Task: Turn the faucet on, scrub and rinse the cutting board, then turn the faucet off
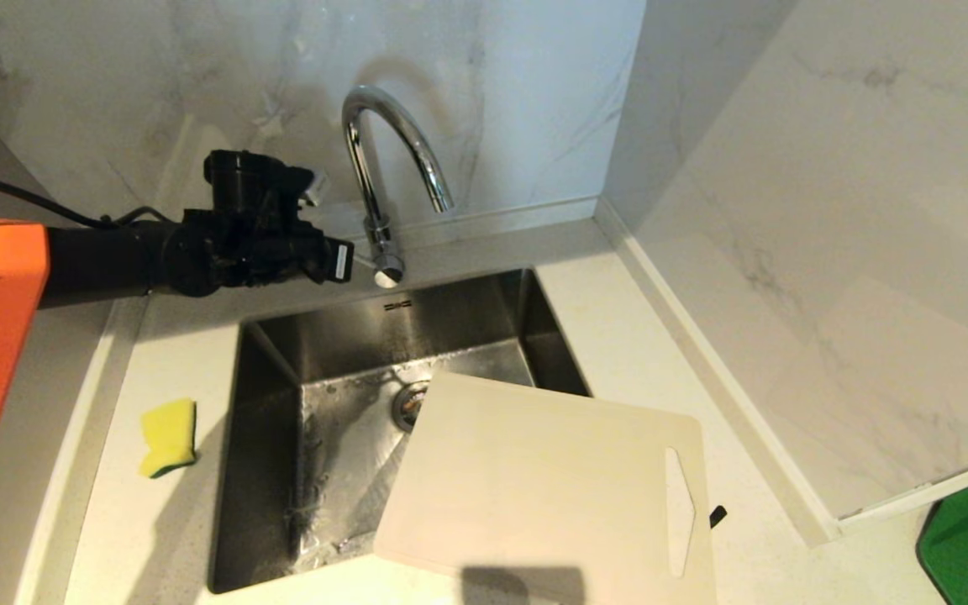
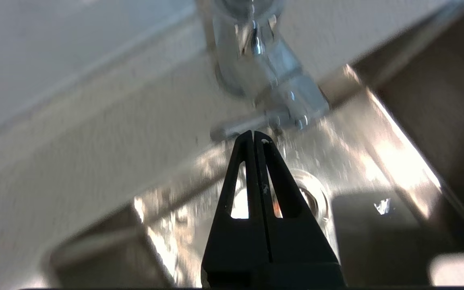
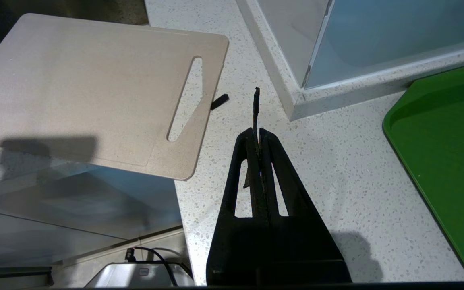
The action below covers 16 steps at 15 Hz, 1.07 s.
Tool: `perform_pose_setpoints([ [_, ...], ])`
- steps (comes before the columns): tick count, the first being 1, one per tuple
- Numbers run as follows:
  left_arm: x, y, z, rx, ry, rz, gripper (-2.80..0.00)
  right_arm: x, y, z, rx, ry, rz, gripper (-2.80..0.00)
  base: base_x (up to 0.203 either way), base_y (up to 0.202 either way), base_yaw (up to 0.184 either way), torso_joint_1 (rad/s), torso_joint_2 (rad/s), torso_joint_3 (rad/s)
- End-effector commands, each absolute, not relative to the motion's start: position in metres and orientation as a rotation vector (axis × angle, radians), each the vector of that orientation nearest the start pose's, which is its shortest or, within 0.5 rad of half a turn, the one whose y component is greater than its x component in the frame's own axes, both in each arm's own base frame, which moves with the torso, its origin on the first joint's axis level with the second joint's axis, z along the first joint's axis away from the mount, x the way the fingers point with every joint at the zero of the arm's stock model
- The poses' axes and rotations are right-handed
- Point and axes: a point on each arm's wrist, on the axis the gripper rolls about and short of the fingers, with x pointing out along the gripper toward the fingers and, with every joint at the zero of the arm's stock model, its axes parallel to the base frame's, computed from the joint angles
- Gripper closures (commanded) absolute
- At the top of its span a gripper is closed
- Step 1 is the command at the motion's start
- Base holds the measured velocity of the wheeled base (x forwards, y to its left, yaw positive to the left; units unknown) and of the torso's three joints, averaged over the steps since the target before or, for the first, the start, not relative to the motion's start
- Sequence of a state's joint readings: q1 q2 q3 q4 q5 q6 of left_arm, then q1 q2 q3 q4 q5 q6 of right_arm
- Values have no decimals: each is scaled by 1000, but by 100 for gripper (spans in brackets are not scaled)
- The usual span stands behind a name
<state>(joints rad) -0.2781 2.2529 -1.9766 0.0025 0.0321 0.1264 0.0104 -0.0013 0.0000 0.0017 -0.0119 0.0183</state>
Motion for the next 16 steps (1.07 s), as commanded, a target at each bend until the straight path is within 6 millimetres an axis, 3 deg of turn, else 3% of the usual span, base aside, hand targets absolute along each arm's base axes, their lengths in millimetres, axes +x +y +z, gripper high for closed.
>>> perform_pose_setpoints([
  [1,438,-125,255,163,281,-265,0,-23,-1,75,18,2,-2,0,0,0,0,0,0,0],
  [4,415,-118,275,119,336,-258,0,-23,-1,75,18,2,-2,0,0,0,0,0,0,0],
  [8,377,-94,292,103,399,-241,0,-23,-1,75,18,2,-2,0,0,0,0,0,0,0],
  [12,328,-52,303,72,424,-218,0,-23,-1,75,18,2,-2,0,0,0,0,0,0,0],
  [16,278,-17,301,44,447,-175,0,-23,-1,75,18,2,-2,0,0,0,0,0,0,0],
])
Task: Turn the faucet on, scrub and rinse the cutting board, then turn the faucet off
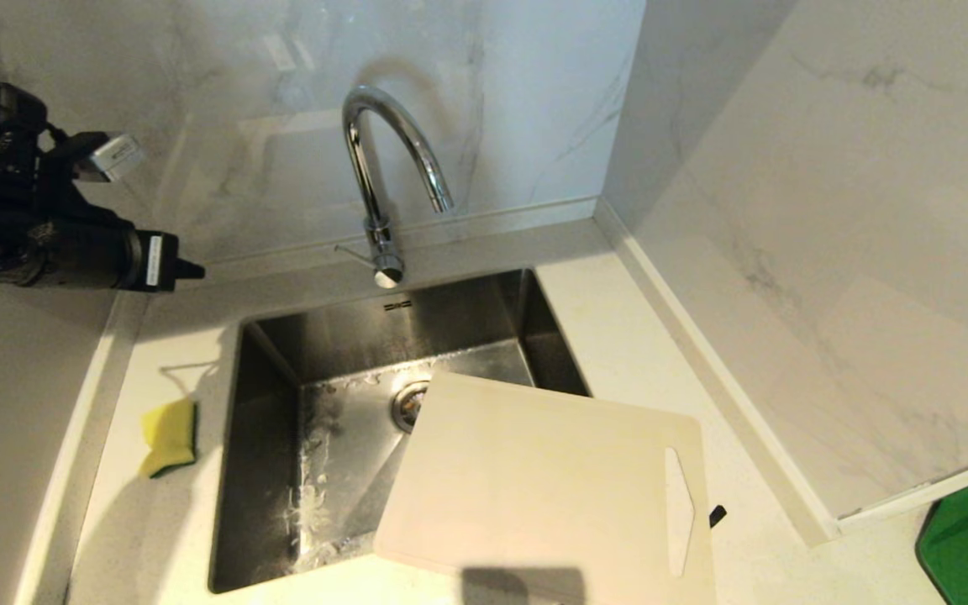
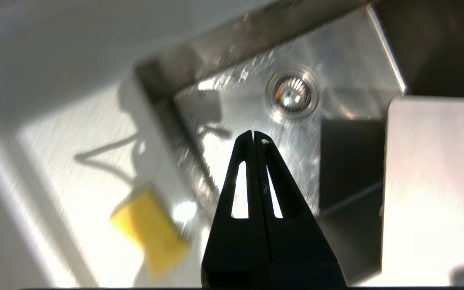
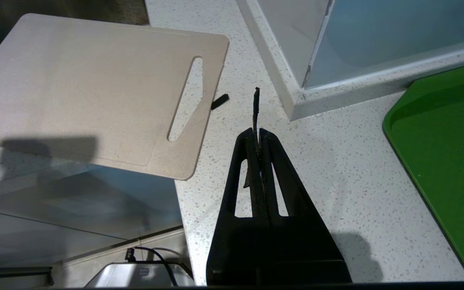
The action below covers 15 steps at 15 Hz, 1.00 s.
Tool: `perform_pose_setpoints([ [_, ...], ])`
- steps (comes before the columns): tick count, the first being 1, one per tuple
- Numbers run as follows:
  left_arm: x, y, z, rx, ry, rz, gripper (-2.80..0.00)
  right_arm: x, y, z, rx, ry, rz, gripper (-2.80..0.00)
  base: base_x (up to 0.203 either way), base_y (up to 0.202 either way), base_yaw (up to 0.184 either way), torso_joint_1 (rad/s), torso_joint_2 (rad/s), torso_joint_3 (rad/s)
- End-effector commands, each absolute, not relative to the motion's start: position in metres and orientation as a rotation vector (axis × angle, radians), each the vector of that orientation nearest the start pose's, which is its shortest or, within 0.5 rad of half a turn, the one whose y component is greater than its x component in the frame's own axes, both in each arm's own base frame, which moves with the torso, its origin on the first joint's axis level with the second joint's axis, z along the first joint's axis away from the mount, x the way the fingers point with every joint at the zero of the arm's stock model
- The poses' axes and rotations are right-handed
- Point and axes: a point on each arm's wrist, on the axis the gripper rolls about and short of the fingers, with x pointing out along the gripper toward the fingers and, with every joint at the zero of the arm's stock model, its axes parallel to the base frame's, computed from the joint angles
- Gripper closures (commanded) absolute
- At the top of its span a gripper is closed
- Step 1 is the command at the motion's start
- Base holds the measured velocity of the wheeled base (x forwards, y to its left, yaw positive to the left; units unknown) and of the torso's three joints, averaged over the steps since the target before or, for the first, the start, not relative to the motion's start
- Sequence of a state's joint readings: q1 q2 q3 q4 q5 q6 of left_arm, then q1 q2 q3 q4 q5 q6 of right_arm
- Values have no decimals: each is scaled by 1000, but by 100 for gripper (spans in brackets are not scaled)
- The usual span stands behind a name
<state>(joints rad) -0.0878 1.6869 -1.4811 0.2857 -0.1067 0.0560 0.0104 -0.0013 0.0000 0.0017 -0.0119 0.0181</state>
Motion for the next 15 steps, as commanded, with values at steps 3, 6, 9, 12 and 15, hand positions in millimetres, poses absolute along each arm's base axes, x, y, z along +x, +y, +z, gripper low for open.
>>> perform_pose_setpoints([
  [3,245,-10,307,42,416,-146,0,-23,-1,75,18,2,-2,0,0,0,0,0,0,0],
  [6,189,-7,299,57,370,-100,0,-23,-1,75,18,2,-2,0,0,0,0,0,0,0],
  [9,140,-5,260,66,343,-57,0,-23,-1,75,18,2,-2,0,0,0,0,0,0,0],
  [12,95,-3,215,67,286,-34,0,-23,-1,75,18,2,-2,0,0,0,0,0,0,0],
  [15,69,-1,181,56,279,-13,0,-23,-1,75,18,2,-2,0,0,0,0,0,0,0],
])
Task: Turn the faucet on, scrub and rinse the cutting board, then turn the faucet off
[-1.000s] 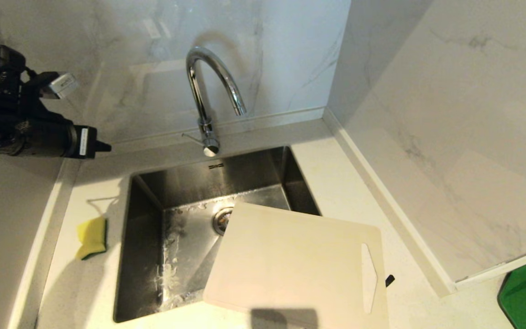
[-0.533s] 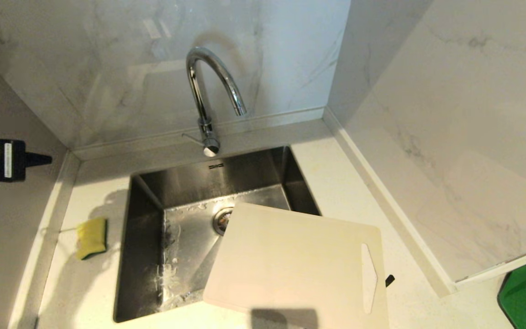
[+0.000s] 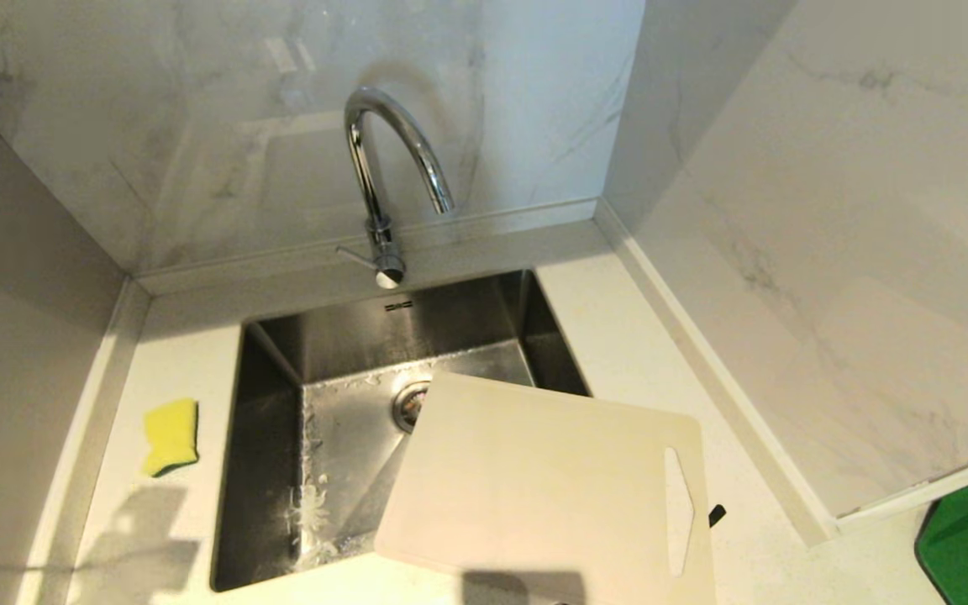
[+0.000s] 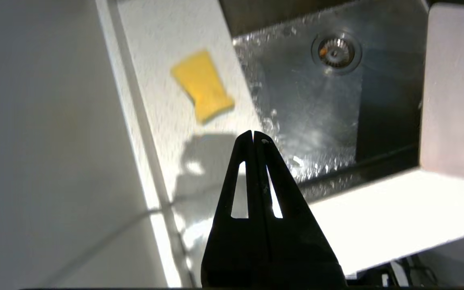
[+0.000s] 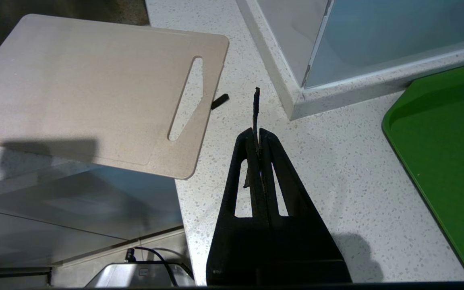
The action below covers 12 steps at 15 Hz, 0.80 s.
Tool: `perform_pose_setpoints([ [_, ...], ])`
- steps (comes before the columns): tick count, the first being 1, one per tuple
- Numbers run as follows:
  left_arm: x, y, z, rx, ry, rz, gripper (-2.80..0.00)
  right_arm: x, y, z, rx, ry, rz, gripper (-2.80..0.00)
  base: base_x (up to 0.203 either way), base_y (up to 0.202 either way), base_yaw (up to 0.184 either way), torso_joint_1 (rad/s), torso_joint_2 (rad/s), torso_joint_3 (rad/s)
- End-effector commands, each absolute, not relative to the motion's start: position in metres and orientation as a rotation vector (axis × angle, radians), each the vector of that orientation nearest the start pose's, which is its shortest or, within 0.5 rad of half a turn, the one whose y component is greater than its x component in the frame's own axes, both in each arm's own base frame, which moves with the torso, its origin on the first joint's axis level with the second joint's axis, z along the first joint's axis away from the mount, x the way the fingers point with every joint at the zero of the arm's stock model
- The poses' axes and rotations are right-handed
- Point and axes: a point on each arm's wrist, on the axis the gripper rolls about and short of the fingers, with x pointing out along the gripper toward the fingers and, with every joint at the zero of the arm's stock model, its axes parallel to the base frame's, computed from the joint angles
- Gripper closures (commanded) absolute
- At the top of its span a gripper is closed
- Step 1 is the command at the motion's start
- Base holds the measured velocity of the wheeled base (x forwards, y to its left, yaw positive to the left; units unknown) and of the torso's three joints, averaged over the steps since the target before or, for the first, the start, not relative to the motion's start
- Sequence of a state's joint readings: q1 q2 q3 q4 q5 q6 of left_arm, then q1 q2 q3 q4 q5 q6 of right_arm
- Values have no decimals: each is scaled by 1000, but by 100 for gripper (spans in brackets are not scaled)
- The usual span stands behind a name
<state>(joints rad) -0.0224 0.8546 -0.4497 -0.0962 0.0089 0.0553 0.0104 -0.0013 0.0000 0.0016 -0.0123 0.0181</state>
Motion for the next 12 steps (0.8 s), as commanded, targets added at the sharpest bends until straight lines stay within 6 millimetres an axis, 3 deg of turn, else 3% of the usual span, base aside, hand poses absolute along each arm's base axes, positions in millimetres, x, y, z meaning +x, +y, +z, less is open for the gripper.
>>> perform_pose_setpoints([
  [1,62,0,170,53,283,-7,0,-23,-1,75,18,2,-2,0,0,0,0,0,0,0],
  [7,20,0,111,40,277,-12,0,-23,-1,75,18,2,-2,0,0,0,0,0,0,0],
  [10,8,-1,90,37,257,0,0,-23,-1,75,18,2,-2,0,0,0,0,0,0,0],
  [12,3,-1,85,36,258,15,0,-23,-1,75,18,2,-2,0,0,0,0,0,0,0],
])
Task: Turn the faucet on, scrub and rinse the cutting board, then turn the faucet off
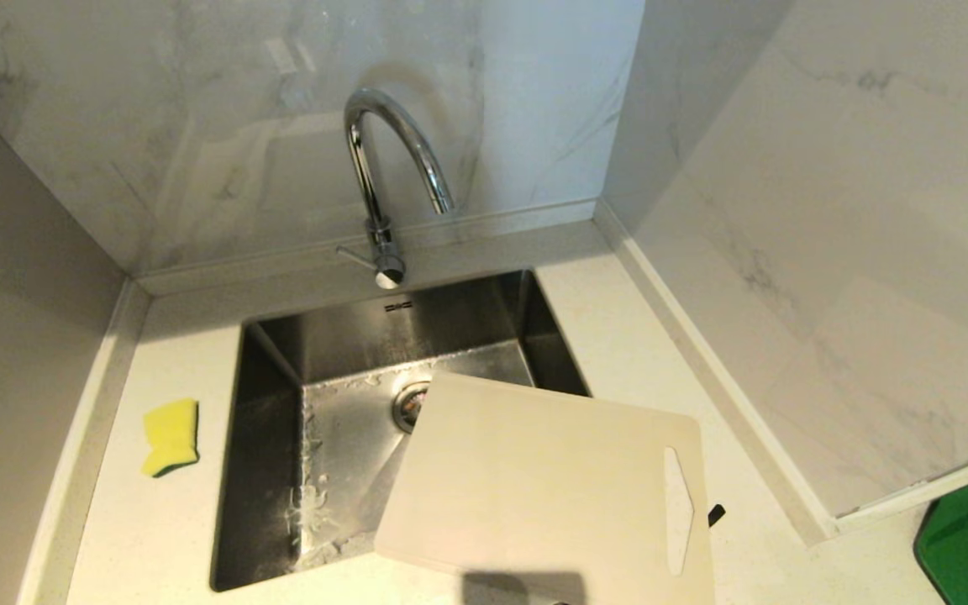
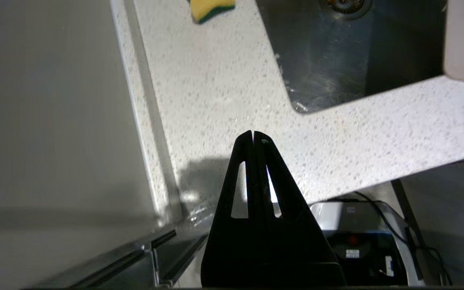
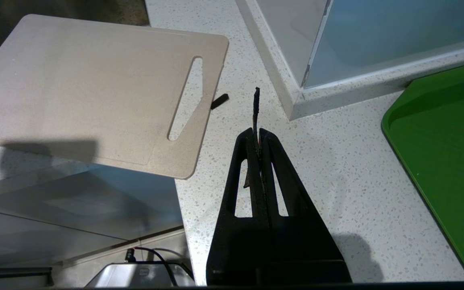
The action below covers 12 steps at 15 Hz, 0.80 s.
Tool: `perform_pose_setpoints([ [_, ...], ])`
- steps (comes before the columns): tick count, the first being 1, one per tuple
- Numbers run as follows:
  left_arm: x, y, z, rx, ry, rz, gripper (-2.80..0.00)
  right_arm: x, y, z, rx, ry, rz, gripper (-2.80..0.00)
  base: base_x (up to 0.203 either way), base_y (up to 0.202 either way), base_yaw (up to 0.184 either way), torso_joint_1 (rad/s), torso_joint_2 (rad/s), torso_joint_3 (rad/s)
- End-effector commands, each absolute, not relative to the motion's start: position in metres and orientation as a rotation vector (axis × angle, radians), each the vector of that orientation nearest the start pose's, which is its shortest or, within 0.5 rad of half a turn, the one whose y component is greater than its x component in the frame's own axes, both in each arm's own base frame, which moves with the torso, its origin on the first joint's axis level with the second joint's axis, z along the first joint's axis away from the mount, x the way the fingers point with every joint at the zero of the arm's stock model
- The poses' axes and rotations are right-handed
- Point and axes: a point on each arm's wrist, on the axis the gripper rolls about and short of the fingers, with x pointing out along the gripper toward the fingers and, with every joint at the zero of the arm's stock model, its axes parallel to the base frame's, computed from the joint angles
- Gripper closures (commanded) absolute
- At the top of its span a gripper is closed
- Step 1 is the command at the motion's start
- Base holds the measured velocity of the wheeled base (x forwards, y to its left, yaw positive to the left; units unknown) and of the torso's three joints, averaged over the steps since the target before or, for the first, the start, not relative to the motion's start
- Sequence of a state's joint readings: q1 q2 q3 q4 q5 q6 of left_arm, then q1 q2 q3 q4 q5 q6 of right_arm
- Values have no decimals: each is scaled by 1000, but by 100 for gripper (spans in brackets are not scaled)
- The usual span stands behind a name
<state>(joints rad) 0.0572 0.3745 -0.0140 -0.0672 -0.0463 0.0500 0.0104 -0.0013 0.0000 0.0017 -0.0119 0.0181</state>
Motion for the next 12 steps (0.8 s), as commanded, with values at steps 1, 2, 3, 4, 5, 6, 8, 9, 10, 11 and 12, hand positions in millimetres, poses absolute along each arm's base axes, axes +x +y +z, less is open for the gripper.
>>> perform_pose_setpoints([
  [1,1,-1,85,38,251,19,0,-23,-1,75,18,2,-2,0,0,0,0,0,0,0],
  [2,-1,-1,83,42,236,26,0,-23,-1,75,18,2,-2,0,0,0,0,0,0,0],
  [3,-4,-1,80,45,228,32,0,-23,-1,75,18,2,-2,0,0,0,0,0,0,0],
  [4,-6,-1,79,44,227,39,0,-23,-1,75,18,2,-2,0,0,0,0,0,0,0],
  [5,-8,-1,79,43,212,30,0,-23,-1,75,18,2,-2,0,0,0,0,0,0,0],
  [6,-10,-1,79,44,192,18,0,-23,-1,75,18,2,-2,0,0,0,0,0,0,0],
  [8,-16,-1,78,47,139,2,0,-23,-1,75,18,2,-2,0,0,0,0,0,0,0],
  [9,-19,-1,77,48,109,0,0,-23,-1,75,18,2,-2,0,0,0,0,0,0,0],
  [10,-22,-1,76,49,78,-1,0,-23,-1,75,18,2,-2,0,0,0,0,0,0,0],
  [11,-24,-1,76,50,47,-1,0,-23,-1,75,18,2,-2,0,0,0,0,0,0,0],
  [12,-25,-1,76,50,30,-2,0,-23,-1,75,18,2,-2,0,0,0,0,0,0,0],
])
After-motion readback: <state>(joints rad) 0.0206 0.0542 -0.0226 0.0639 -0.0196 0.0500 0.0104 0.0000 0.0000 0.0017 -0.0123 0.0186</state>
